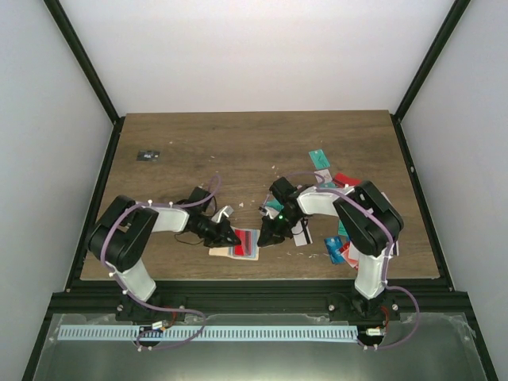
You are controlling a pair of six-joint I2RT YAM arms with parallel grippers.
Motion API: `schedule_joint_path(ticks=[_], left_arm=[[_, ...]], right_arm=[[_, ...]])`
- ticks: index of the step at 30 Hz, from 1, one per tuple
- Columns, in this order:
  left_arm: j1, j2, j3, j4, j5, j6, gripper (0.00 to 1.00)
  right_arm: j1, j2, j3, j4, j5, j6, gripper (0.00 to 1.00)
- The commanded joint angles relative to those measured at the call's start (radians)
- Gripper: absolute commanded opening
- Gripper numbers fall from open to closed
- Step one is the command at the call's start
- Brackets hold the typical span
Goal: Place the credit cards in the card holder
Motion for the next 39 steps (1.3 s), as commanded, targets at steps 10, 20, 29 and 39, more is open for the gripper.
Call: schedule_joint_path(ticks=[10,20,29,39], left_arm=[[-0.045,0.08,0.025,-0.042,-0.057,0.058,0.04],[-0.051,0.105,0.04,-0.039,-0.007,0.079,0.09],[-0.059,0.038,0.083,-0.22,-0.125,0.063,0.26],[-0.059,-0.01,0.148,-0.405,-0.202,0.076,0.44]], right_arm=[[-0.015,0.109,0.083,0.065,0.104,-0.046,0.09],[-0.047,0.111,0.103,0.031,0.176,-0.038,0.08],[-0.049,0.085,0.084,0.054,0.168,-0.03,0.08],[-0.048,0.04,0.06,0.07,0.18,-0.006,0.08]])
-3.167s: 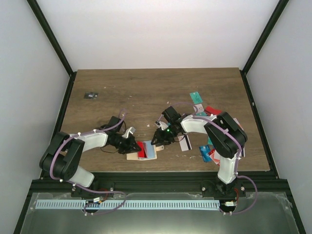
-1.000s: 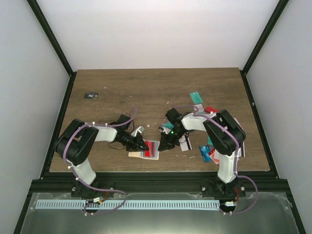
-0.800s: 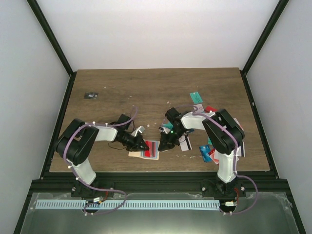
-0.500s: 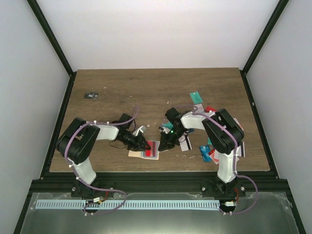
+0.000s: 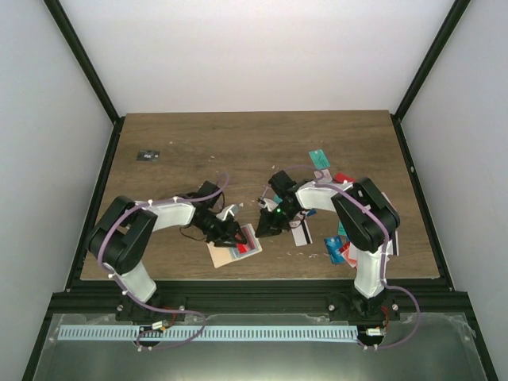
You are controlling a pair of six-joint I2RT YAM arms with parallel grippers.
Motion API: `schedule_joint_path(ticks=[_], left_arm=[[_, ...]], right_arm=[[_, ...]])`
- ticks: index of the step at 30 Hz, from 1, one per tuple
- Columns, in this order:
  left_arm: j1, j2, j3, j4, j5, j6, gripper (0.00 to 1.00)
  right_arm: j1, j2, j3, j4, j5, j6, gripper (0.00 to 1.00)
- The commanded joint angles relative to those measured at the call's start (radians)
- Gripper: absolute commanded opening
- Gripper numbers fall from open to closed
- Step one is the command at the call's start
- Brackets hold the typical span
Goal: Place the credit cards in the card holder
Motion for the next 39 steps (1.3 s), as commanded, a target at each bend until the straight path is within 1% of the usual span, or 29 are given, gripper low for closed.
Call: schedule_joint_path(ticks=[1,2,6,8,12,14,18,20,23,27,30,39], left_arm=[[-0.002,-0.005,0.019,-0.168,-0.119,0.012,0.47],[-0.002,-0.01,0.025,-0.185,-0.121,0.011,0.51],[-0.002,-0.056,0.04,-0.238,-0.138,-0.002,0.58],[-0.001,-0.081,0.04,-0.253,-0.136,-0.011,0.64],[-0.002,-0.131,0.03,-0.272,-0.15,-0.019,0.65],[-0.002,-0.159,0.021,-0.268,-0.17,-0.026,0.6],[-0.003,-0.19,-0.003,-0.229,-0.192,-0.04,0.37],[-0.003,-0.19,-0.008,-0.205,-0.209,-0.043,0.28],[-0.005,-0.165,-0.01,-0.168,-0.225,-0.044,0.15],[-0.006,-0.119,-0.009,-0.109,-0.23,-0.059,0.08],[-0.008,-0.091,-0.01,-0.054,-0.205,-0.083,0.05],[-0.023,-0.016,0.013,0.005,-0.191,-0.102,0.04]], right_arm=[[-0.022,-0.014,-0.022,0.075,0.155,0.008,0.08],[-0.021,-0.018,-0.022,0.075,0.156,0.009,0.08],[-0.022,-0.039,-0.022,0.074,0.154,0.008,0.08],[-0.023,-0.057,-0.021,0.072,0.152,0.007,0.08],[-0.023,-0.095,-0.016,0.069,0.127,0.005,0.09],[-0.022,-0.119,-0.014,0.068,0.114,0.011,0.09],[-0.023,-0.162,-0.027,0.095,0.057,0.028,0.11],[-0.022,-0.177,-0.039,0.124,0.009,0.044,0.12],[-0.023,-0.186,-0.05,0.148,-0.016,0.061,0.15],[-0.023,-0.162,-0.048,0.158,-0.041,0.063,0.18],[-0.023,-0.14,-0.041,0.158,-0.049,0.059,0.2],[-0.023,-0.091,-0.045,0.161,-0.079,0.05,0.22]])
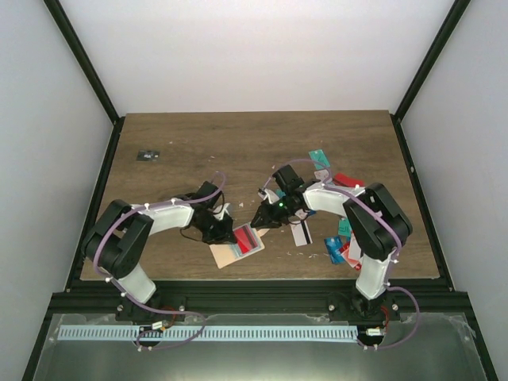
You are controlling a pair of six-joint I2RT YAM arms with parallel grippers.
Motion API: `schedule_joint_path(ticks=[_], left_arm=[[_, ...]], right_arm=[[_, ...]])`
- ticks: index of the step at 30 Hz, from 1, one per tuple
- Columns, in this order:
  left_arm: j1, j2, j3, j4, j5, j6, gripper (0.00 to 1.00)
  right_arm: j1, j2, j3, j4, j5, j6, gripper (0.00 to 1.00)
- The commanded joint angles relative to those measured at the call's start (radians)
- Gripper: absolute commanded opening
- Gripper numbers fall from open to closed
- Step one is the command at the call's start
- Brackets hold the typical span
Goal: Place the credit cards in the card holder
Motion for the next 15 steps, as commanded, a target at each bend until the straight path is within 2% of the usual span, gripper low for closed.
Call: schedule_joint_path(ticks=[1,15], left_arm=[[-0.009,0.04,0.016,0.046,0.008,-0.012,0.04],[-0.019,0.107,0.015,0.06,0.006,-0.002,0.04]], right_arm=[[-0.006,0.028,0.002,0.009,-0.036,-0.011,0.22],[-0.005,0.039,-0.054,0.02,-0.022,-0.019,0.25]])
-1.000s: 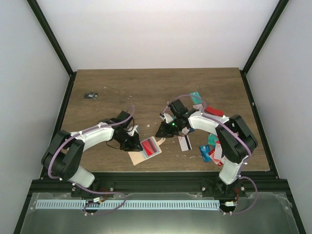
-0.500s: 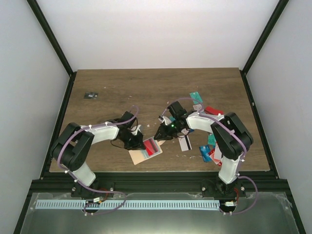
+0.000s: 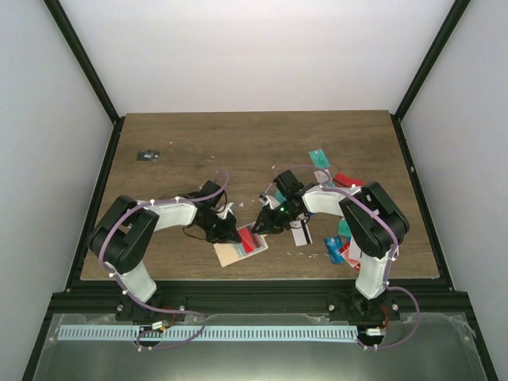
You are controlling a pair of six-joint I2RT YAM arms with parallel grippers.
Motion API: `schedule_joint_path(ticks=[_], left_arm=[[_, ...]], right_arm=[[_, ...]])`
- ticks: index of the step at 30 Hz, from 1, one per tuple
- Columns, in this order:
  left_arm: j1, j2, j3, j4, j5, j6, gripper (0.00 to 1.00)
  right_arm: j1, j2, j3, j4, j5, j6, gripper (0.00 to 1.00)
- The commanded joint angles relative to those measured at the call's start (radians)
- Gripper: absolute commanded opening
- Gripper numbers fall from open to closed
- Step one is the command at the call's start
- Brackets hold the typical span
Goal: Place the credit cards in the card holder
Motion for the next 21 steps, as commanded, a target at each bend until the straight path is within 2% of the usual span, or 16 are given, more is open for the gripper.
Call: schedule_joint_path(ticks=[1,14,21], left_arm=[[-0.013,0.059,-0.004,0.01,-0.044,0.004,0.04],[-0.019,0.077,0.001,0.006,-0.041,0.015,0.04],[-0.025,0.076,0.003,0.006,-0.043,0.017,0.04]], right_arm=[[-0.005,0.003,-0.02,0.003,0.01,-0.023,0.26],[-0.005,-0.015,-0.05,0.01,0.022,-0.025,0.27],[0.001,-0.048,-0.059,0.036,-0.045,-0.009,0.27]])
